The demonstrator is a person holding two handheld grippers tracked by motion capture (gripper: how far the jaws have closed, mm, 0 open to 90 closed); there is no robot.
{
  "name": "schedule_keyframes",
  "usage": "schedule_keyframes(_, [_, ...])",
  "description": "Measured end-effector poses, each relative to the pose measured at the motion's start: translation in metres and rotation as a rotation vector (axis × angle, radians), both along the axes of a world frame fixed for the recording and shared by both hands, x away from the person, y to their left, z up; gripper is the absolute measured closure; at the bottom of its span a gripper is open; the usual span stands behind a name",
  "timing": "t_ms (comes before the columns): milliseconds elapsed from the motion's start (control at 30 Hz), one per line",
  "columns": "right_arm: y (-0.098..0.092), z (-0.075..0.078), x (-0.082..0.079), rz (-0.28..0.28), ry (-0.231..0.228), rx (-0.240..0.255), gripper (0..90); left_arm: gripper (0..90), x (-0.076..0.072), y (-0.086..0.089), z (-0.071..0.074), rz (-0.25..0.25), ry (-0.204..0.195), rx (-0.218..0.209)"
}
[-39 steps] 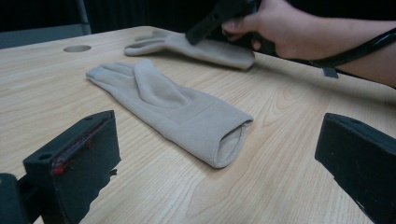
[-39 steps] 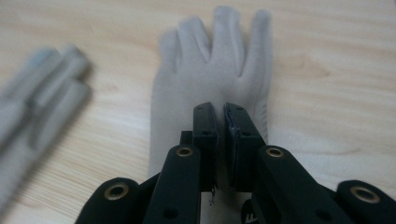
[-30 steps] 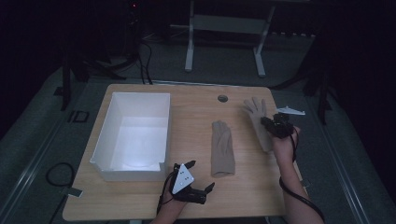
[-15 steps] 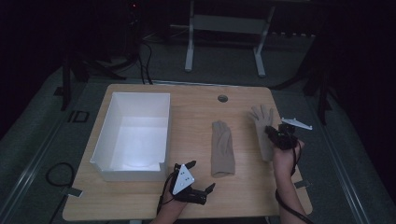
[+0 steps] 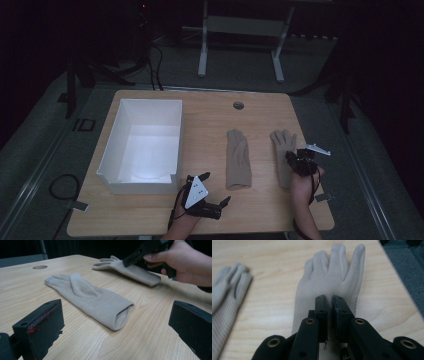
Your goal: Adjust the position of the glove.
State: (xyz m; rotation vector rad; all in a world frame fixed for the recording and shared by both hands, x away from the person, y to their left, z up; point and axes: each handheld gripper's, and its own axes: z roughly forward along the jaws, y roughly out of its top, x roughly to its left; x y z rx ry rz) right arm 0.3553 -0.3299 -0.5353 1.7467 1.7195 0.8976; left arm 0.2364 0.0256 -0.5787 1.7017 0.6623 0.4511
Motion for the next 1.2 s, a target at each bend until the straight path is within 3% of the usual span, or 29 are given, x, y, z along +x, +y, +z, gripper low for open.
schedule_keyframes(100, [0.002, -0.010, 0.000, 0.016, 0.028, -0.004, 79.9, 0.2, 0.000, 0.000, 0.000, -0.004, 0.002, -0.004])
schedule_keyframes(133, [0.003, -0.017, 0.000, 0.018, 0.038, -0.034, 77.5, 0.2, 0.000, 0.000, 0.000, -0.011, 0.005, -0.007])
schedule_keyframes(267, [0.004, -0.023, -0.002, 0.030, 0.021, -0.046, 74.3, 0.2, 0.000, 0.000, 0.000, -0.014, 0.002, -0.006])
schedule_keyframes(367, [0.005, -0.022, -0.001, 0.044, 0.022, -0.053, 70.9, 0.2, 0.000, 0.000, 0.000, -0.013, 0.003, -0.006])
schedule_keyframes(500, [-0.001, -0.018, 0.000, 0.072, 0.030, -0.028, 64.9, 0.2, 0.000, 0.000, 0.000, -0.011, 0.003, -0.005])
schedule_keyframes(633, [-0.008, -0.011, 0.000, 0.107, 0.005, -0.040, 61.5, 0.2, 0.000, 0.000, 0.000, -0.009, 0.004, -0.004])
schedule_keyframes(700, [-0.011, -0.006, 0.001, 0.153, -0.010, -0.060, 60.0, 0.2, 0.000, 0.000, 0.000, -0.010, 0.003, -0.004])
schedule_keyframes(733, [-0.014, -0.001, 0.002, 0.212, -0.032, -0.063, 59.3, 0.2, 0.000, 0.000, 0.000, -0.010, 0.003, -0.004])
schedule_keyframes(833, [-0.017, 0.004, 0.003, 0.253, -0.049, -0.087, 59.3, 0.2, 0.000, 0.000, 0.000, -0.010, 0.004, -0.003])
schedule_keyframes(867, [-0.021, 0.008, 0.006, 0.320, -0.051, -0.081, 59.4, 0.2, 0.000, 0.000, 0.000, -0.010, 0.004, -0.003])
schedule_keyframes(933, [-0.023, 0.011, 0.008, 0.335, -0.049, -0.097, 59.9, 0.2, 0.000, 0.000, 0.000, -0.009, 0.005, -0.005])
schedule_keyframes(1067, [-0.029, 0.016, 0.014, 0.462, -0.007, -0.112, 60.0, 0.2, 0.000, 0.000, 0.000, -0.009, 0.005, -0.005])
schedule_keyframes(1200, [-0.032, 0.012, 0.017, 0.473, 0.003, -0.110, 57.2, 0.2, 0.000, 0.000, 0.000, -0.009, 0.005, -0.005])
